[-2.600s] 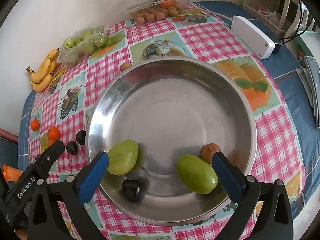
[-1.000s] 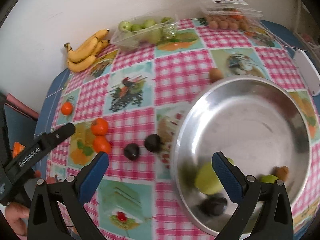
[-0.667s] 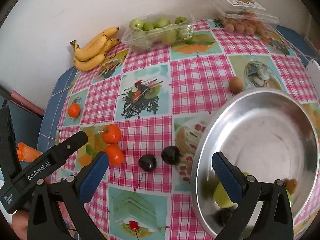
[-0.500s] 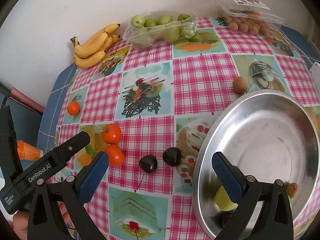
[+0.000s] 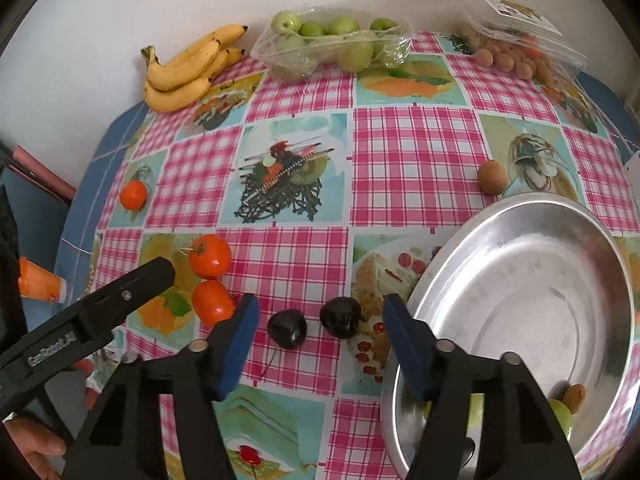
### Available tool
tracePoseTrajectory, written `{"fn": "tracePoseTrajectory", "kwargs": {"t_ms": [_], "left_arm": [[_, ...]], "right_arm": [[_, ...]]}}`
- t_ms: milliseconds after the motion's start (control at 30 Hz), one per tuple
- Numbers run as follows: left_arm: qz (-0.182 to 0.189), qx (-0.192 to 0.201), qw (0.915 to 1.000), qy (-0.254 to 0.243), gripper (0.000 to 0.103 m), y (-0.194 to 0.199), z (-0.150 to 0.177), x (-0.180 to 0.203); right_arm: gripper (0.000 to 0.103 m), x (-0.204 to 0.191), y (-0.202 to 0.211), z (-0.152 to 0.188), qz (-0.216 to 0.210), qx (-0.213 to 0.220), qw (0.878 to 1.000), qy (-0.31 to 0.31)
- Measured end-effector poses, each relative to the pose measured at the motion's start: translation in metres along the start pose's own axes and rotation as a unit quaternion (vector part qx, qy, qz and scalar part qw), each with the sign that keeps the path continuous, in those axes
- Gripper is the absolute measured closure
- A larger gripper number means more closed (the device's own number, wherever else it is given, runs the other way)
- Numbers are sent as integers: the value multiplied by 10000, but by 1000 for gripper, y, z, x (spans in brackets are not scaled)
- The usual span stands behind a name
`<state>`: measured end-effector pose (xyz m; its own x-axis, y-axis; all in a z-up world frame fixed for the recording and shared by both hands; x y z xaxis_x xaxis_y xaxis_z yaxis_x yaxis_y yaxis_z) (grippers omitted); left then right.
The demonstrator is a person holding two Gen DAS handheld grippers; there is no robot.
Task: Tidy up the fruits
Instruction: 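Close the left tool on an orange while the right tool grips a black plum, then carry the orange and the black plum over the steel bowl with both tools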
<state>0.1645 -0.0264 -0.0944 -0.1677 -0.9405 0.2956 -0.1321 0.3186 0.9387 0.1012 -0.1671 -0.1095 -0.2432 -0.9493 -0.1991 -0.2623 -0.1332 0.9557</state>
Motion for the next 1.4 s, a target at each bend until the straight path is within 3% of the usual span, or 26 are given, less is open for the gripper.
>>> {"fn": "tracePoseTrajectory", "kwargs": {"t_ms": [100,300,533,733,1400], "left_arm": [[96,-163,9998,-64,8,-8,3,7],[212,-385,9989,-132,22,-21,9,16],[271,-559,9980,-149,37,-31,15,22],[269,-624,9974,-223,63,-36,18,26],[373,-325,9984,-276,64,-11,16,33]], "right_arm": [[55,3,-7,0,97,-84,9999,-21],[65,7,-17,1,294,-188,9994,-68],[71,7,-22,0,431,-241,9987,-93],[76,8,-30,3,424,-314,9985,-171],[77,7,13,14,54,180,9987,-472]]}}
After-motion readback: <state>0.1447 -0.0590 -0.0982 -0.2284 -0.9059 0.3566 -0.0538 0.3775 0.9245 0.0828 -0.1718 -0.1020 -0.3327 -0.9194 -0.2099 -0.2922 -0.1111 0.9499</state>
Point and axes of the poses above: each gripper's, at about its wrist camera, not at the fingertips, and y roughly against the way its jaws point, x to its right, z to its underside, the point moved 9 cm from there along -y, roughly the way its jaws point, and after that the axes turned 9 degrees about -x, right-handed, at the moved point
